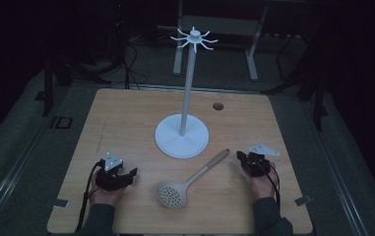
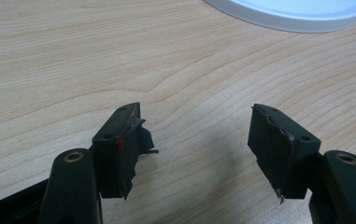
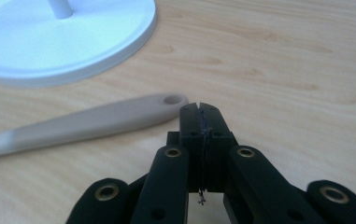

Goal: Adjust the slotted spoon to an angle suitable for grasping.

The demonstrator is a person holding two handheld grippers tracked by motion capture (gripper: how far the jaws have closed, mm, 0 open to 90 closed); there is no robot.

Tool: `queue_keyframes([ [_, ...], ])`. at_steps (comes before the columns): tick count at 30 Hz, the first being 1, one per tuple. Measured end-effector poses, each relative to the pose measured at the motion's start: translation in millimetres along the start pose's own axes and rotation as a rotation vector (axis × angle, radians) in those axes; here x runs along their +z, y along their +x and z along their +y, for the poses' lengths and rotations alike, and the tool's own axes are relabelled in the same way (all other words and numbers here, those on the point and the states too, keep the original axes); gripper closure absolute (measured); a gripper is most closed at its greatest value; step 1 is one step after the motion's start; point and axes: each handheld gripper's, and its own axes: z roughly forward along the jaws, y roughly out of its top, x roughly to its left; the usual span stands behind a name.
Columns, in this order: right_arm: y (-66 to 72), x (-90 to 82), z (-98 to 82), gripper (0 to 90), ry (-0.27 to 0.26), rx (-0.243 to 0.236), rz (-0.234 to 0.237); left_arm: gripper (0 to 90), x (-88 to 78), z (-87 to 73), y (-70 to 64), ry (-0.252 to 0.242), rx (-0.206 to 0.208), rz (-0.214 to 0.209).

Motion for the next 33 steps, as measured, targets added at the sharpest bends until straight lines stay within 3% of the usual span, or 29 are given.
queue_keyframes([
  [8,-0.9,30.4,28.1,89.6,0.045,-0.001,0.02,35.6,0.3,0.3,-0.7,0.0,0.003,-0.002],
  [15,5.1,51.5,30.4,89.6,0.099,-0.016,0.037,35.5,-0.1,0.2,-0.8,0.001,0.006,-0.002],
  [20,5.0,54.4,28.0,89.7,0.1,0.003,0.04,35.5,-0.5,0.0,-0.4,-0.002,0.002,-0.004],
  [33,2.5,58.1,29.7,89.7,0.118,-0.006,0.032,35.5,-0.7,-0.1,-0.1,-0.003,0.002,-0.003],
])
